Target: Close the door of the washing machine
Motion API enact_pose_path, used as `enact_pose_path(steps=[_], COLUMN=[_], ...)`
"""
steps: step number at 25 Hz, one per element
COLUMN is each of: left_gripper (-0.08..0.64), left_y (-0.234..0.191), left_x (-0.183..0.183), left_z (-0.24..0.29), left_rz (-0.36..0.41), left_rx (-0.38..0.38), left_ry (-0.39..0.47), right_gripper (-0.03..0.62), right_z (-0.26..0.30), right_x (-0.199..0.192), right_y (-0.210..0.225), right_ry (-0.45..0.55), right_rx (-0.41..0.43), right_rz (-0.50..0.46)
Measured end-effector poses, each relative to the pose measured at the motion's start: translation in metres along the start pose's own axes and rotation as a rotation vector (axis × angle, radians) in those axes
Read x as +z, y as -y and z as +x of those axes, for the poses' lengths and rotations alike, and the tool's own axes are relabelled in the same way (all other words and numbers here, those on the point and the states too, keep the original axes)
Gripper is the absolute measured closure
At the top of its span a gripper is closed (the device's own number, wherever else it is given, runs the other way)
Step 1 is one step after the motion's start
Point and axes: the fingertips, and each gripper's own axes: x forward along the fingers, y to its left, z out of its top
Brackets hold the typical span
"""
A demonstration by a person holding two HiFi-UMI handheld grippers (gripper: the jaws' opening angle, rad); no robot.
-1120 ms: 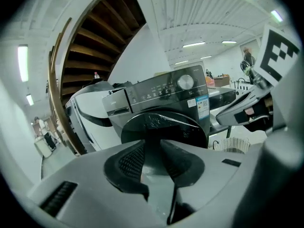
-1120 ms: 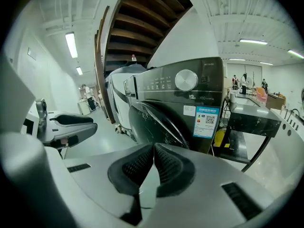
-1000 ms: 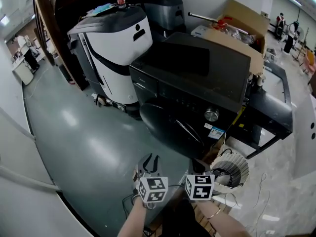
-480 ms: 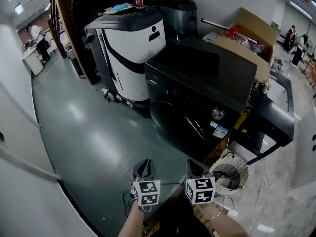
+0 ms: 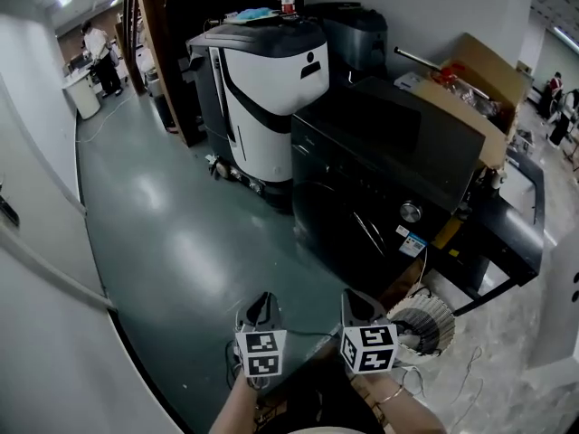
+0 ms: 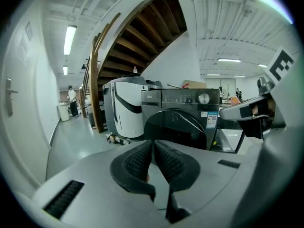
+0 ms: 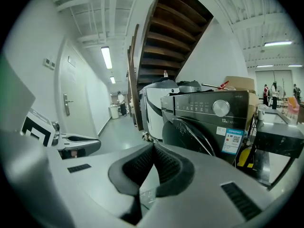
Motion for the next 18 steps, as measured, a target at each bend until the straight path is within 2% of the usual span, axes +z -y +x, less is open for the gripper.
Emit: enact_pose_path(steps=[7, 18], left_gripper=[0.522, 0.522], left_y=[-0.014, -0.028], left_x=[0.001, 0.005], left_z=[-0.026, -0.032], left_rz=[-0.052, -0.124], left_rx=[0.002, 0.0], left_ry=[0.019, 0.032], right_gripper=[0.588, 0.586], right_z=[-0.007, 0.001], right_x=[0.005, -0.008], right_y=[-0.013, -0.019], right_ry=[-0.008, -0.064], right_rx=[0.022, 0.035], right_rz=[-0.054, -0.046])
